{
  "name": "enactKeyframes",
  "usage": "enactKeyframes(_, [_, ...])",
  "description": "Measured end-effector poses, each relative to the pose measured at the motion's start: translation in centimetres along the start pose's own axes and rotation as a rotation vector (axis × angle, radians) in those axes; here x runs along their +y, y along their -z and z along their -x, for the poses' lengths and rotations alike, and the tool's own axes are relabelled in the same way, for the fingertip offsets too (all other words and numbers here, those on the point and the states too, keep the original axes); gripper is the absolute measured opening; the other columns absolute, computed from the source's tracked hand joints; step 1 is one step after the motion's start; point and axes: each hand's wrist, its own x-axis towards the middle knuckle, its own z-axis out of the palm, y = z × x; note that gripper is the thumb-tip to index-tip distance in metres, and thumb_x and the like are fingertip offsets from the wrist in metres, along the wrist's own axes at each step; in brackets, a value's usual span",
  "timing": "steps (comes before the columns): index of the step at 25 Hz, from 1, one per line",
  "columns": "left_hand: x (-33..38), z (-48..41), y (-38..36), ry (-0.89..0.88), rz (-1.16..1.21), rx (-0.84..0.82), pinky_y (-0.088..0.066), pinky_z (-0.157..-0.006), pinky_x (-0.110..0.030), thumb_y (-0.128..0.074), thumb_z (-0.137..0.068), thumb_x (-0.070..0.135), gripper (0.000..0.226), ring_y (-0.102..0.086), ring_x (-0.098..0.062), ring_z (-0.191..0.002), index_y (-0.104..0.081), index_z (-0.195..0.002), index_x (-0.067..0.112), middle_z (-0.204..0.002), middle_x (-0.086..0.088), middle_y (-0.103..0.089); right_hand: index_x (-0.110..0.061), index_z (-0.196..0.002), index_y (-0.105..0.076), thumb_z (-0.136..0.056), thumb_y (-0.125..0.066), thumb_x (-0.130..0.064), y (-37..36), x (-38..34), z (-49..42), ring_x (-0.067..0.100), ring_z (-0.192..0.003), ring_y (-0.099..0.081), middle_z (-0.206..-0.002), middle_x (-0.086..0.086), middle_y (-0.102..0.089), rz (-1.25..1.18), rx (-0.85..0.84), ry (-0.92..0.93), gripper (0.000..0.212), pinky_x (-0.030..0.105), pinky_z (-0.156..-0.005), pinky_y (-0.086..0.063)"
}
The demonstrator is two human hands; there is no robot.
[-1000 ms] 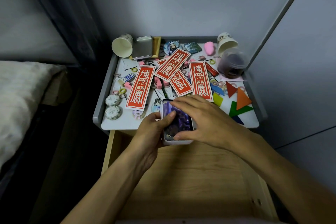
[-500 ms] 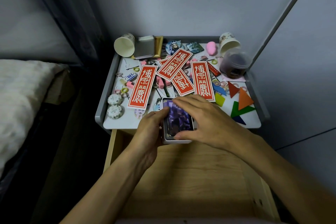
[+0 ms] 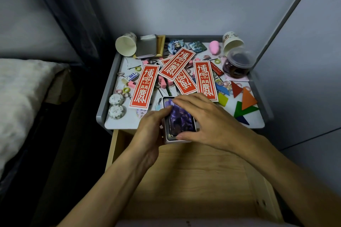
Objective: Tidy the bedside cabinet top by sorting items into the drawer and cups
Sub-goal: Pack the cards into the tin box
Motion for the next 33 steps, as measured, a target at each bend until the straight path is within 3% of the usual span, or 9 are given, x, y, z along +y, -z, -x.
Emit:
enactKeyframes(5, [0.3,0.1,-0.2,-0.031,-0.028,-0.026,-0.055,-0.068,-0.035,-0.063,-0.091,0.033,0.036,-0.071,-0.025,-0.075,-0.064,-0.105,0.0,-0.094,-0.018,-0.073,-0.026,-0.154,-0.018,-0.082,-0.065,-0.055,0.0,0.1,-0.1,0.004,-0.14,-0.015,-0.156,-0.01,-0.023,-0.014,-0.013,-0.023,0.09,0.028,-0.111,-0.024])
enactKeyframes(11, [0.4,-0.2,0.2,-0.029,-0.001,-0.025,-0.055,-0.067,-0.037,-0.065,-0.09,0.03,0.046,-0.069,-0.027,-0.074,-0.06,-0.116,-0.007,-0.094,-0.021,-0.071,-0.022,-0.154,-0.019,-0.085,-0.062,-0.053,-0.6,-0.5,-0.2,0.007,-0.145,-0.012,-0.159,-0.007,-0.022,-0.029,0.004,-0.011,0.087,0.032,-0.117,-0.021])
enactKeyframes(17, [1.1,-0.4,1.0,-0.059,-0.005,0.006,-0.055,-0.08,-0.051,-0.07,-0.085,0.013,0.026,-0.068,-0.028,-0.073,-0.063,-0.105,-0.003,-0.085,-0.017,-0.071,-0.026,-0.155,-0.013,-0.087,-0.064,-0.045,-0.6,-1.0,-1.1,-0.004,-0.141,-0.008,-0.159,-0.009,-0.018,-0.195,-0.008,-0.027,0.086,0.025,-0.116,-0.017])
enactKeyframes(19, [1.7,-0.4,1.6,-0.085,0.01,0.031,-0.057,-0.071,-0.045,-0.069,-0.086,0.011,0.02,-0.069,-0.026,-0.069,-0.064,-0.1,-0.001,-0.084,-0.017,-0.071,-0.026,-0.154,-0.016,-0.088,-0.065,-0.042,-0.5,-1.6,-1.9,-0.006,-0.14,-0.006,-0.16,-0.009,-0.018,-0.226,-0.025,-0.011,0.084,0.024,-0.116,-0.014])
enactKeyframes(21, [2.7,-0.3,2.2,-0.124,0.051,0.075,-0.056,-0.062,-0.035,-0.069,-0.086,0.013,0.018,-0.067,-0.025,-0.064,-0.064,-0.096,-0.001,-0.086,-0.019,-0.07,-0.027,-0.152,-0.026,-0.088,-0.065,-0.039,0.4,-2.3,-3.7,0.002,-0.141,-0.018,-0.158,-0.009,-0.024,-0.308,-0.008,-0.015,0.075,0.026,-0.114,-0.021])
enactKeyframes(23, [3.9,-0.2,3.3,-0.164,0.093,0.124,-0.059,-0.065,-0.038,-0.068,-0.087,0.013,0.017,-0.068,-0.028,-0.07,-0.064,-0.095,-0.002,-0.09,-0.022,-0.071,-0.023,-0.143,-0.044,-0.092,-0.062,-0.033,1.6,-2.3,-7.5,0.003,-0.128,-0.036,-0.148,-0.005,-0.04,-0.394,0.119,-0.038,0.055,0.021,-0.105,-0.033])
enactKeyframes(26, [5.4,-0.2,5.1,-0.195,0.194,0.206,-0.059,-0.076,-0.051,-0.064,-0.089,0.012,0.023,-0.07,-0.037,-0.087,-0.065,-0.103,-0.008,-0.098,-0.022,-0.073,-0.014,-0.123,-0.063,-0.093,-0.062,-0.031,1.6,0.1,-15.6,0.015,-0.115,-0.052,-0.127,0.004,-0.059,-0.159,0.317,-0.08,0.034,0.031,-0.098,-0.043])
enactKeyframes(30, [6.2,-0.8,7.3,-0.19,0.318,0.225,-0.054,-0.086,-0.06,-0.064,-0.089,0.013,0.032,-0.068,-0.041,-0.1,-0.064,-0.114,-0.008,-0.105,-0.026,-0.07,-0.008,-0.116,-0.066,-0.088,-0.067,-0.03,-0.7,2.7,-23.5,0.03,-0.116,-0.052,-0.122,0.014,-0.059,0.288,0.231,-0.075,0.035,0.04,-0.093,-0.045])
enactKeyframes(33, [6.4,-1.3,8.3,-0.184,0.343,0.234,-0.055,-0.084,-0.057,-0.064,-0.09,0.014,0.033,-0.069,-0.04,-0.099,-0.064,-0.115,-0.008,-0.103,-0.024,-0.071,-0.004,-0.112,-0.067,-0.088,-0.066,-0.022,-1.5,3.1,-26.2,0.033,-0.111,-0.054,-0.116,0.016,-0.063,0.483,0.248,-0.008,0.03,0.042,-0.088,-0.049])
